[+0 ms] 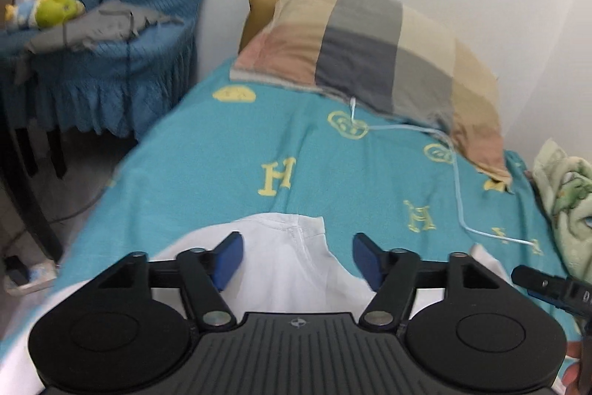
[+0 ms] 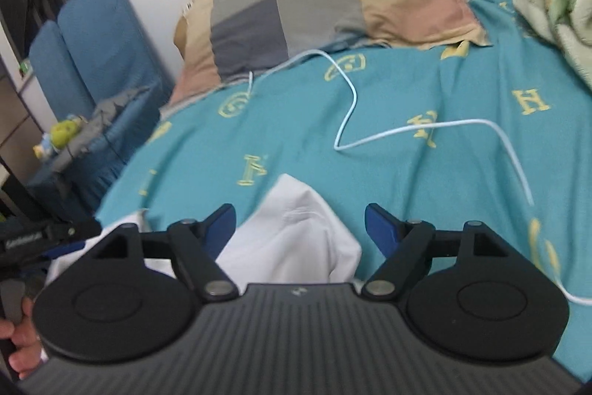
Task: Fold clothes
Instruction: 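Lay the T-shirt flat on the bed and open both grippers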
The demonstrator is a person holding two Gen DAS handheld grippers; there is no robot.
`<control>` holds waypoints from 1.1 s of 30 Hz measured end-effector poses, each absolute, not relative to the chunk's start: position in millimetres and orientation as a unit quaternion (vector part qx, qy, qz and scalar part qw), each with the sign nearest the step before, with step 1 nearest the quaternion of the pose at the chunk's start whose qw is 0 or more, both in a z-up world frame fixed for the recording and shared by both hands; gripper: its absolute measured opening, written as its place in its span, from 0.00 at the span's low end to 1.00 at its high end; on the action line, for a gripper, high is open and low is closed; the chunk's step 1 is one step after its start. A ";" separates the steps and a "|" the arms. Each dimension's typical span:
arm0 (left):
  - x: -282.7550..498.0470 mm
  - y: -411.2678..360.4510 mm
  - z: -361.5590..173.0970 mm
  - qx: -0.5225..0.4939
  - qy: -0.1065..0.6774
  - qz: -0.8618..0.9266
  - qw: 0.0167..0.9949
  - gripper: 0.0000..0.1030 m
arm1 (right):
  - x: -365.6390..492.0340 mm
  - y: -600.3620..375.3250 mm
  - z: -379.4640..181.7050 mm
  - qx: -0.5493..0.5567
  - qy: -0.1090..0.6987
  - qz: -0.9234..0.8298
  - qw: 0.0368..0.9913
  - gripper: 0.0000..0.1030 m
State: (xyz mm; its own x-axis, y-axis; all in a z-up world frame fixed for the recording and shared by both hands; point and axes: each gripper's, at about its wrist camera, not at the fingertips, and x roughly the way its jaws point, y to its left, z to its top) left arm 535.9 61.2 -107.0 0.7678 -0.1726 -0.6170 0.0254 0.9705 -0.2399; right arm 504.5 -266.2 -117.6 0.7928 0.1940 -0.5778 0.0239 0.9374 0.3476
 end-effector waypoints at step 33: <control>175.2 253.8 -72.9 -0.425 0.297 0.027 0.855 0.82 | 95.8 -249.3 -63.9 0.195 0.296 0.077 0.932 0.76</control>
